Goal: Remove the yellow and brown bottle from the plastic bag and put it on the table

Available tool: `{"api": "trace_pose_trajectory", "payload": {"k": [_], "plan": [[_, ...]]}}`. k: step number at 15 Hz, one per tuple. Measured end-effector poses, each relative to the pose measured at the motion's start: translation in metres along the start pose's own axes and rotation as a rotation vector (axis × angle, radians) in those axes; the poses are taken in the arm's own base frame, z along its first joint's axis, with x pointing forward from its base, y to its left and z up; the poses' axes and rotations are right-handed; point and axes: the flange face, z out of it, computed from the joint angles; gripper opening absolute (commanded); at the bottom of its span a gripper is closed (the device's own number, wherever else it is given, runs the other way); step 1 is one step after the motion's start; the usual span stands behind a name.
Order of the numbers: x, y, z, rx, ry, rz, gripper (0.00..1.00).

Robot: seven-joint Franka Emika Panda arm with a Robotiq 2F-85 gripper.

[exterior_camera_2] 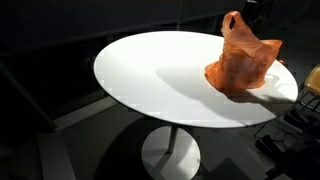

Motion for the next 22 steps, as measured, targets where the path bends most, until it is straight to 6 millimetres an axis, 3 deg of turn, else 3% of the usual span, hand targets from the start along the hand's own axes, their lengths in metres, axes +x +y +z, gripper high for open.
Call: {"api": "trace_pose_trajectory", "payload": {"k": [9,16,17,18,19,20,22], "plan": [[0.003,-0.015,0.029,0.005,-0.026,-0.026,1.00],[0.003,-0.028,0.036,0.012,-0.035,-0.046,1.00],[0.003,-0.029,0.037,0.012,-0.036,-0.048,0.95],[0.003,-0.030,0.037,0.012,-0.037,-0.049,0.79],[0.003,-0.030,0.038,0.013,-0.039,-0.049,0.70],[0.003,-0.030,0.039,0.013,-0.040,-0.049,0.69],[0.003,-0.030,0.041,0.013,-0.042,-0.050,0.51]]}}
